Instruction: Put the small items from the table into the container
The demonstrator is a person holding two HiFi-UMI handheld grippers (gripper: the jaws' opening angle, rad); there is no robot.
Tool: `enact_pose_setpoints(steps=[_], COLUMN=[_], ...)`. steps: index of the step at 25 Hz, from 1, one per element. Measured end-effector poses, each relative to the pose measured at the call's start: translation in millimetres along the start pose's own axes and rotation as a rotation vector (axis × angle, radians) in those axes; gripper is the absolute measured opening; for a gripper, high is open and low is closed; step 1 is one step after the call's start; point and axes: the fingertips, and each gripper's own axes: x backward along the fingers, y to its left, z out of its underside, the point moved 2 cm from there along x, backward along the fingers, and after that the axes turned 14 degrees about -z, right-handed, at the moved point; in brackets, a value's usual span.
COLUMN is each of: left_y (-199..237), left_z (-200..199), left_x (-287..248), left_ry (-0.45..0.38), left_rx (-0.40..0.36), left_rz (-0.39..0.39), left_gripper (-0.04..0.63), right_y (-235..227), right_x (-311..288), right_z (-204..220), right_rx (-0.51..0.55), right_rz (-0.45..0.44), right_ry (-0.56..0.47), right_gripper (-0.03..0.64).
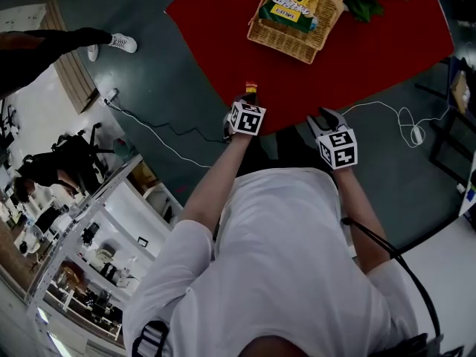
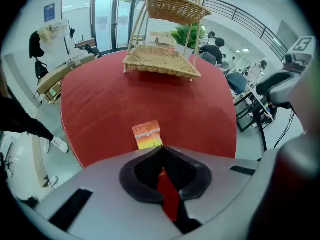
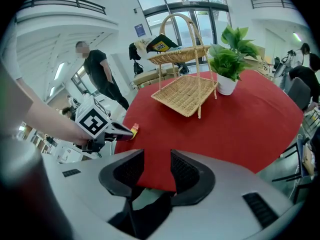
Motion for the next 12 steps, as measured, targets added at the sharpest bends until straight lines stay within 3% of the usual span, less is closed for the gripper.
enact_pose_setpoints(steps=[4, 12], left_y=[1.4, 6.5], left_z=[1.0, -6.5], left_x=[-0.2, 9.2], left_ry=[0.007, -0.012], left_rx=[0.032, 0.021], left_rz=[0.015, 0.016], left_gripper=[0.011, 0.011], right_y=[-0.2, -2.6], right_x=[-1.8, -2.1], right_z=[0.9, -6.5], right_rx=[0.000, 0.002], right_rz=[-0.001, 0.003], right_ry=[0.005, -0.005], right_gripper=[0.173, 0.173])
